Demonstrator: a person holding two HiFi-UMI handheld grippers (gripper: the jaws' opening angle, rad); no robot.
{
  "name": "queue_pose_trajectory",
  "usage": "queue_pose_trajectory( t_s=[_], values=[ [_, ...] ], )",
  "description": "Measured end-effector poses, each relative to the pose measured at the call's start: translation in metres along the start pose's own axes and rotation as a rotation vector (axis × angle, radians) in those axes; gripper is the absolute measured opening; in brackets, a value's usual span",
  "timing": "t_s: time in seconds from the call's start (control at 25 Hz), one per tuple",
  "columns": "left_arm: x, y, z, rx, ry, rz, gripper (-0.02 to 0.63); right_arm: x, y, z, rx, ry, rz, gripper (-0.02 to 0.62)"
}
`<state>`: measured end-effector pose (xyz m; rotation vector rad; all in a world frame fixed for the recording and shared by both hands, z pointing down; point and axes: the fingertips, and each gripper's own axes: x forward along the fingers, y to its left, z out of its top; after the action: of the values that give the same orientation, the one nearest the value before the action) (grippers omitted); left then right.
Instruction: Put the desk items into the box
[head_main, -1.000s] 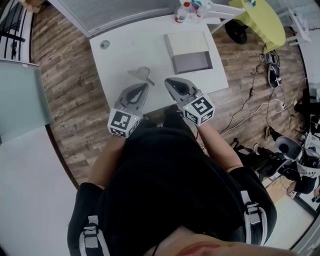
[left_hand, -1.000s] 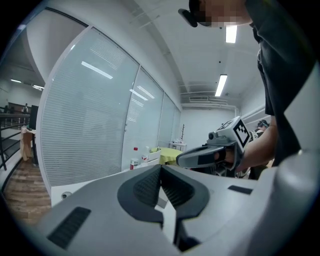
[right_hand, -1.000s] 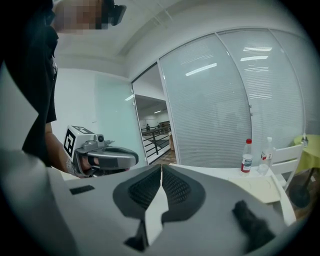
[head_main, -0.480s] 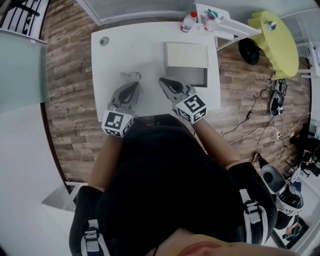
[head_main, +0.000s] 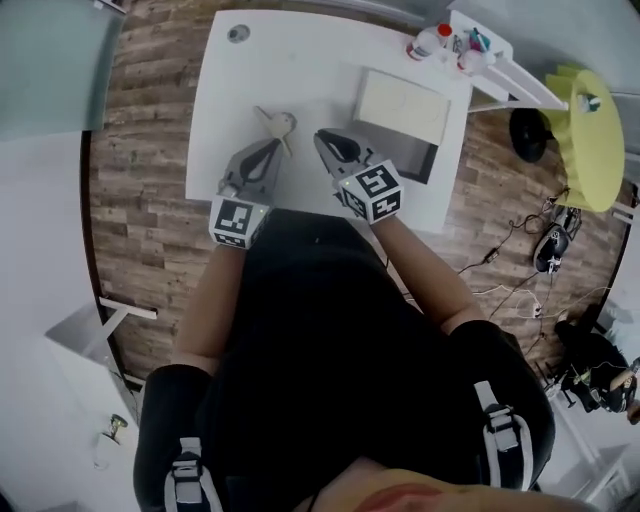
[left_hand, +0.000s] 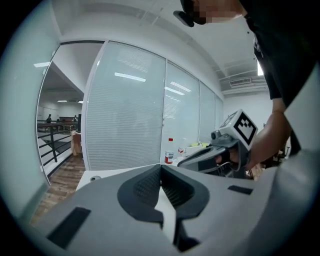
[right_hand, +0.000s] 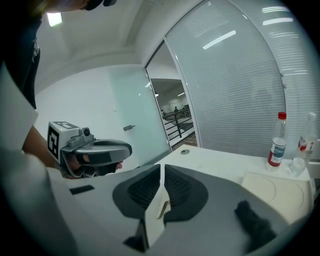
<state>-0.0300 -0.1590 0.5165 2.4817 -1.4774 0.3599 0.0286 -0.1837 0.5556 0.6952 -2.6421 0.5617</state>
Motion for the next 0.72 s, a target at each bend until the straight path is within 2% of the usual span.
queue_pose_trajectory(
  t_s=[0.16, 0.44, 0.52, 0.6, 0.72],
  values=[
    [0.007, 0.015, -0.021, -0.006, 0.017, 0.005, 0.014, 0.033, -0.006, -0.012, 0.025, 0.033, 0.004, 0.02],
    [0.019, 0.051, -0.056, -0.037, 0.015, 0.033, 0.014, 0.087, -0.022, -0.054, 0.062, 0.129, -0.042, 0.024],
    [0.021, 0.058, -0.065, -0.043, 0.016, 0.035, 0.014, 0.103, -0.022, -0.068, 0.093, 0.16, -0.04, 0.044],
    [0.026, 0.065, -0.074, -0.047, 0.016, 0.035, 0.012, 0.116, -0.022, -0.078, 0.134, 0.185, -0.035, 0.092],
    [0.031, 0.074, -0.085, -0.067, 0.012, 0.036, 0.012, 0.133, -0.023, -0.091, 0.166, 0.215, -0.041, 0.106]
  ],
)
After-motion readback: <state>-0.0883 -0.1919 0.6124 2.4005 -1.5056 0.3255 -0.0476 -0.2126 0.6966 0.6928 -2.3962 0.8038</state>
